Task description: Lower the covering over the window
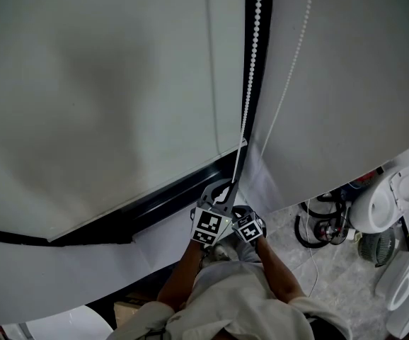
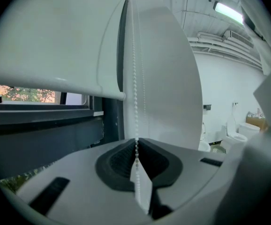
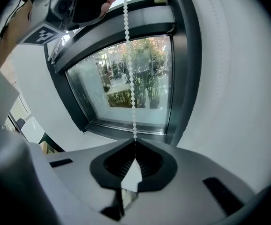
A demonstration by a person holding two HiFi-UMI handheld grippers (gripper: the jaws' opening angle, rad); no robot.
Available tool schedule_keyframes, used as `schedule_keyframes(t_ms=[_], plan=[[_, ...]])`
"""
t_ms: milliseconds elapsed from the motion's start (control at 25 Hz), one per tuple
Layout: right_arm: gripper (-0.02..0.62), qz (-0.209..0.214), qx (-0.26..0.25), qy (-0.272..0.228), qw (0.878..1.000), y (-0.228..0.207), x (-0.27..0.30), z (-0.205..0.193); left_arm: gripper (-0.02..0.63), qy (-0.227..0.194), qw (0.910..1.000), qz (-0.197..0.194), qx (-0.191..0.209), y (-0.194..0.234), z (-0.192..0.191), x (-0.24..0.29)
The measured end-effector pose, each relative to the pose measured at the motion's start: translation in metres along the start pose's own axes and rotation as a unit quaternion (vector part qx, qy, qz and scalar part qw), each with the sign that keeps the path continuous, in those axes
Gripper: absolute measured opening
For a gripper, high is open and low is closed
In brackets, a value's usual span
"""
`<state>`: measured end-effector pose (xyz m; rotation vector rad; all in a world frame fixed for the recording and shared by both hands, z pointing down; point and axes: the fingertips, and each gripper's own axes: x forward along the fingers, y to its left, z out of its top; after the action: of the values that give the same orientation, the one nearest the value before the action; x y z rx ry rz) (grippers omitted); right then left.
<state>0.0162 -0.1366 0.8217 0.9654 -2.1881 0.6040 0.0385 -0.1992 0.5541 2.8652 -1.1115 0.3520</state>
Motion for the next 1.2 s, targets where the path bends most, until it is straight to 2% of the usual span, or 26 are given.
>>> schedule_keyframes(t_ms=[200,360,440,600,880,1200], plan=[[0.005,-0.011,-0.007,-0.016,1.0,0.002,-0.007,0.012,0.024,-0.003,1.0,0.001,0.001,-0.001,0.003,-0.004],[0.084,-0.022,-0.02,-0.045,0.999,0.001,-0.021,0.03,0.028,-0.005,1.0,0.005,-0.004,0.0,0.006,-0.009],[0.109,-0.028,-0.019,-0.073,0.997,0.003,-0.04,0.052,0.063,-0.013,0.9998,0.008,-0.01,0.002,0.011,-0.014],[0.11,-0.04,-0.005,-0.106,0.994,0.002,-0.068,0.066,0.08,-0.034,0.9991,0.019,-0.02,0.008,0.023,-0.032],[0.109,-0.065,-0.015,-0.194,0.979,0.008,-0.133,0.121,0.08,-0.063,0.9972,0.037,-0.017,0.014,0.035,-0.058],[0.106,-0.085,-0.038,-0.287,0.953,0.023,-0.208,0.178,0.08,-0.073,0.9962,0.045,-0.013,0.007,0.039,-0.079]])
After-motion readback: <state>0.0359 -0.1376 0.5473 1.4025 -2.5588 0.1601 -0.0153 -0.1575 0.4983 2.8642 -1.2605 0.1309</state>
